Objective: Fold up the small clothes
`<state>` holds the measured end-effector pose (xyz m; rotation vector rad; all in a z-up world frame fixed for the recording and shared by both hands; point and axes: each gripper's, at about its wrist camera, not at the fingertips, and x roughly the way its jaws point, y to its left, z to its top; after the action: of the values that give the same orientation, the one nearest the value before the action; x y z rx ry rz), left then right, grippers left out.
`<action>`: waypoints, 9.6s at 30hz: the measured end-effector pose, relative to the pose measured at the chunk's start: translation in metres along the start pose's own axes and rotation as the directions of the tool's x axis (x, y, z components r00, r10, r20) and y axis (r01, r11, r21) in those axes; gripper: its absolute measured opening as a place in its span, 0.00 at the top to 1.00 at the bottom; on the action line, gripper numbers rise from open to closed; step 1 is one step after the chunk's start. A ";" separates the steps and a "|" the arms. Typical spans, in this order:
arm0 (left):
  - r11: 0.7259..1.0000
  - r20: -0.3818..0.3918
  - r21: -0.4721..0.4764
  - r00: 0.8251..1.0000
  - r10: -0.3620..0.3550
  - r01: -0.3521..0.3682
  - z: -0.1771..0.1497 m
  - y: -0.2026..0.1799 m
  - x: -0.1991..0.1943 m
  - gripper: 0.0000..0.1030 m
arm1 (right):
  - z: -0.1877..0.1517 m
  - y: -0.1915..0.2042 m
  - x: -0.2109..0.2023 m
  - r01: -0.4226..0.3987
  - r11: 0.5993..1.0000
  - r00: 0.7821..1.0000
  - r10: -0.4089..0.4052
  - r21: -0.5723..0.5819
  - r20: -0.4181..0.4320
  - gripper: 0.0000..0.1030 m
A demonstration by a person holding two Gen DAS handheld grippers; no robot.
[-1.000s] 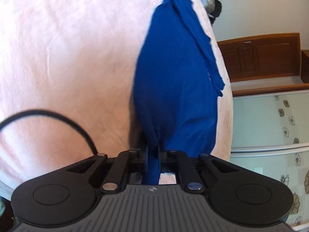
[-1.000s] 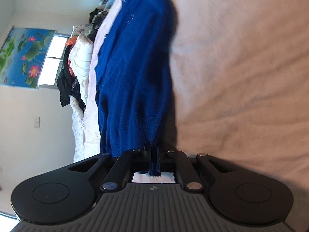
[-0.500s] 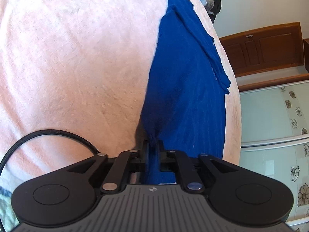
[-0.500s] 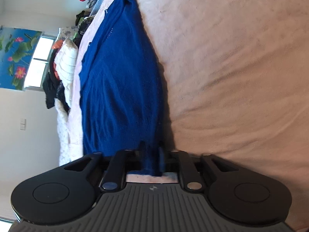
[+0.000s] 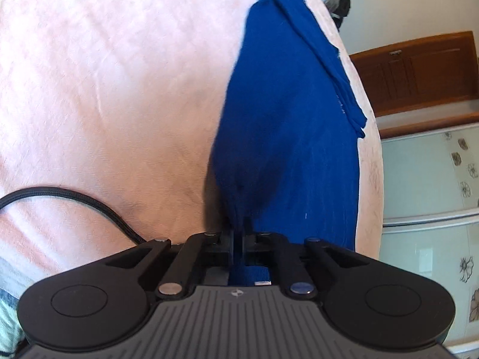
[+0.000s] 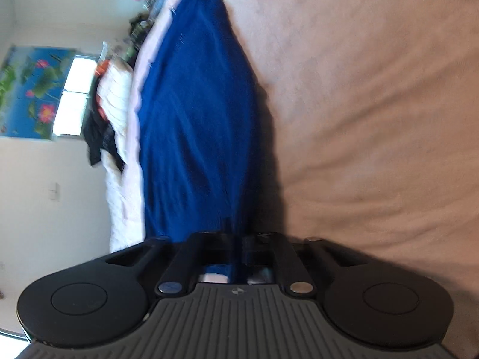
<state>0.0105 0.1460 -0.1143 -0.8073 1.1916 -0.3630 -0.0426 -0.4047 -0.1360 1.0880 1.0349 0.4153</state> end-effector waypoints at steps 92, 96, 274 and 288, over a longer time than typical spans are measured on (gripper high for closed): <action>0.993 0.095 0.055 0.989 -0.109 0.105 0.050 -0.037 -0.037 0.95 | 0.052 0.044 -0.031 -0.219 0.974 0.973 0.222 -0.059 0.058 0.91; 0.987 0.142 0.080 0.978 -0.151 0.141 0.088 -0.058 -0.039 0.95 | 0.089 0.067 -0.022 -0.268 0.959 0.957 0.275 -0.090 0.086 0.91; 0.887 0.470 0.162 0.824 0.315 -0.432 0.167 -0.096 0.052 0.23 | 0.218 0.101 0.047 0.323 0.860 0.932 -0.217 -0.394 0.291 0.41; 0.902 0.442 0.133 0.839 0.317 -0.410 0.166 -0.100 0.080 0.09 | 0.201 0.291 0.201 0.170 0.676 0.985 -0.128 -0.717 0.112 0.24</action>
<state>0.2080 0.0874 -0.0735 -0.4130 0.8602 -0.0009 0.2828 -0.2332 0.0384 0.2833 0.7827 0.5943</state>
